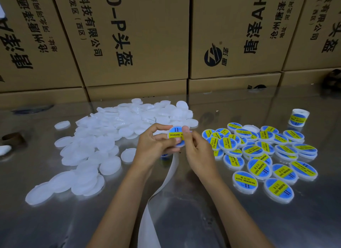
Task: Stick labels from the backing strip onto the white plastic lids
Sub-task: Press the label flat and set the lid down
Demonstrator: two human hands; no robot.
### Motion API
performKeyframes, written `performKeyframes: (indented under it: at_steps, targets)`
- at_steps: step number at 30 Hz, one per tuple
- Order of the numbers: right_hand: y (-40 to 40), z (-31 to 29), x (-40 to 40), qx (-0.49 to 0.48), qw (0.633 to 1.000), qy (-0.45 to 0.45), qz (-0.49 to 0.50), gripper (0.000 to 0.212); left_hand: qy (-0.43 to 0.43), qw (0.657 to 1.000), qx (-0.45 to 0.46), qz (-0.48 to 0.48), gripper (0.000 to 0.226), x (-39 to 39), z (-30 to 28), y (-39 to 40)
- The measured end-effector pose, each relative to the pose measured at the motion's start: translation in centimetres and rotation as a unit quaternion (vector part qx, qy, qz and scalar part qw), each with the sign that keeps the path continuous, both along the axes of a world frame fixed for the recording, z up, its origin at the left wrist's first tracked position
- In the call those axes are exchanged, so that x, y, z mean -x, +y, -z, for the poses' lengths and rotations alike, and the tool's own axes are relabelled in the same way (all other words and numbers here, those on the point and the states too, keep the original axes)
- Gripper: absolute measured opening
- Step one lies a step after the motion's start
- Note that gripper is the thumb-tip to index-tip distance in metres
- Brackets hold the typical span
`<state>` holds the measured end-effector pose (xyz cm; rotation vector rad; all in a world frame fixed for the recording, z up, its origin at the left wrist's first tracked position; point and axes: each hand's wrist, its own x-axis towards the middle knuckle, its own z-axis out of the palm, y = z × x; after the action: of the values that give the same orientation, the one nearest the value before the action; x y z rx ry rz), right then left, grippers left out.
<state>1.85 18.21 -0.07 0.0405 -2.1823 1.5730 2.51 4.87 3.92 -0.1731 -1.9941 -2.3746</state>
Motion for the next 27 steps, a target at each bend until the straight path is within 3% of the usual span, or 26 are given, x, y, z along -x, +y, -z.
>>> performKeyframes:
  at_steps: [6,14,18,23,27]
  targets:
    - [-0.4,0.74,-0.2,-0.133,0.991,0.008,0.021,0.059,0.004,0.996,-0.038,-0.083,0.024,0.28,0.11,0.02]
    - [-0.67,0.95,-0.49,-0.185,0.981,0.039,0.046,0.049,-0.004,0.995,-0.043,-0.085,0.018,0.05,-0.54,0.29]
    - [-0.41,0.93,-0.24,-0.161,0.985,0.024,0.058,0.045,-0.01,0.998,-0.039,-0.058,0.013,-0.01,-0.44,0.29]
    - [-0.18,0.55,0.02,-0.054,0.998,-0.019,0.024,0.042,0.006,1.0,-0.001,-0.03,0.01,-0.02,-0.28,0.33]
    - [-0.23,0.24,0.12,-0.008,1.0,-0.026,-0.005,0.042,0.023,0.997,0.068,-0.023,0.028,-0.02,-0.1,0.23]
